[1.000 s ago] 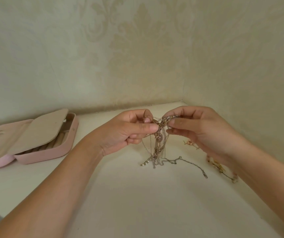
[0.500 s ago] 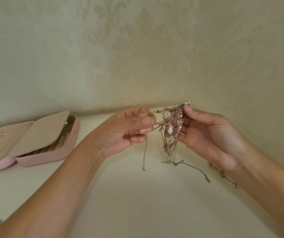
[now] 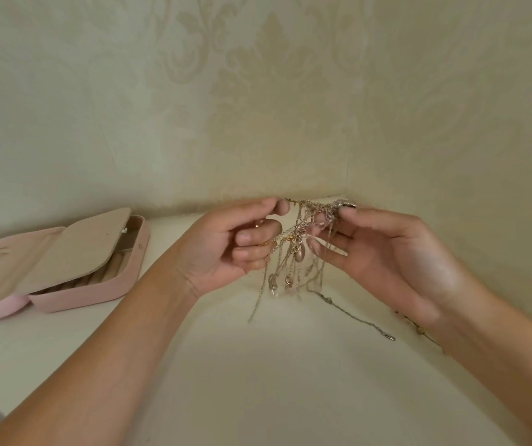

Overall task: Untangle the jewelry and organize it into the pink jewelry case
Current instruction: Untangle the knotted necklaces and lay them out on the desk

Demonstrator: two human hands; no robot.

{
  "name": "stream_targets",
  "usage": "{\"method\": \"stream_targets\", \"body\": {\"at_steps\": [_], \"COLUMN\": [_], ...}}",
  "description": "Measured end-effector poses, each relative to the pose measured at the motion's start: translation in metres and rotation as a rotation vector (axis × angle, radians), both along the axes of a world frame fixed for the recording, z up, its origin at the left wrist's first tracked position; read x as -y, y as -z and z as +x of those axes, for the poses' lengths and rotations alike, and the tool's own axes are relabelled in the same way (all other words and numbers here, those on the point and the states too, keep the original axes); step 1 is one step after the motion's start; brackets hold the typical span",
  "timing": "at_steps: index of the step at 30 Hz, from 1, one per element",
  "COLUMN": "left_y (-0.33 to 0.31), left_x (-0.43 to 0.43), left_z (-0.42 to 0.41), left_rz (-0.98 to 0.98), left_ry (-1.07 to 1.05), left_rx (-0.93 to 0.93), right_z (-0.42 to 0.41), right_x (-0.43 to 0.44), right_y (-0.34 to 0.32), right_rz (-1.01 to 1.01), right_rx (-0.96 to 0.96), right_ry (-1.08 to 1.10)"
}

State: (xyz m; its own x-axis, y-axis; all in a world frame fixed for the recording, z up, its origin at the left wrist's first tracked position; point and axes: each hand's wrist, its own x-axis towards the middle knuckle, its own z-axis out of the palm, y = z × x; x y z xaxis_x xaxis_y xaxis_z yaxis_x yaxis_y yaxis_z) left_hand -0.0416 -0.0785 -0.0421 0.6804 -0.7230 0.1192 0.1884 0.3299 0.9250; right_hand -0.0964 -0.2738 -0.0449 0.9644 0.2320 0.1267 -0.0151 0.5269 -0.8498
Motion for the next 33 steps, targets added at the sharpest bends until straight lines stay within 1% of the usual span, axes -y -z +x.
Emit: {"method": "stream_targets", "body": {"at_steps": [2, 5, 6, 7, 9, 10, 11, 18, 23, 26, 30, 33], "left_y": [-0.001, 0.0, 0.0, 0.0, -0.001, -0.001, -0.001, -0.002, -0.002, -0.002, -0.001, -0.001], "left_x": [0.001, 0.003, 0.003, 0.003, 0.003, 0.003, 0.003, 0.007, 0.009, 0.009, 0.01, 0.012], "left_z": [0.0, 0.0, 0.0, 0.0, -0.002, -0.002, -0.003, -0.007, -0.009, -0.009, -0.01, -0.011], "left_rz": [-0.006, 0.065, 0.077, 0.077, 0.08, 0.088, 0.099, 0.181, 0.324, 0.374, 0.438, 0.438], "left_ry": [0.026, -0.014, -0.022, -0.021, -0.015, -0.016, -0.016, -0.071, -0.16, -0.23, -0.35, -0.392], "left_rx": [0.002, 0.011, 0.025, 0.043, 0.075, 0.09, 0.104, 0.133, 0.274, 0.356, 0.465, 0.495], "right_z": [-0.002, -0.005, -0.006, -0.006, -0.01, -0.012, -0.014, -0.016, -0.016, -0.016, -0.017, -0.017], "right_x": [-0.002, -0.001, 0.0, 0.0, -0.001, -0.003, -0.005, -0.008, -0.007, -0.008, -0.012, -0.011], "right_y": [-0.002, -0.006, -0.008, -0.009, -0.013, -0.014, -0.015, -0.015, -0.013, -0.011, -0.007, -0.005], "right_rz": [-0.031, -0.065, -0.12, -0.237, -0.579, -0.7, -0.754, -0.754, -0.752, -0.792, -0.919, -0.969], "right_rx": [-0.001, -0.01, 0.012, 0.053, 0.164, 0.207, 0.227, 0.284, 0.289, 0.316, 0.377, 0.392], "right_ry": [-0.014, 0.009, 0.031, 0.081, 0.191, 0.233, 0.267, 0.401, 0.38, 0.406, 0.477, 0.512]}}
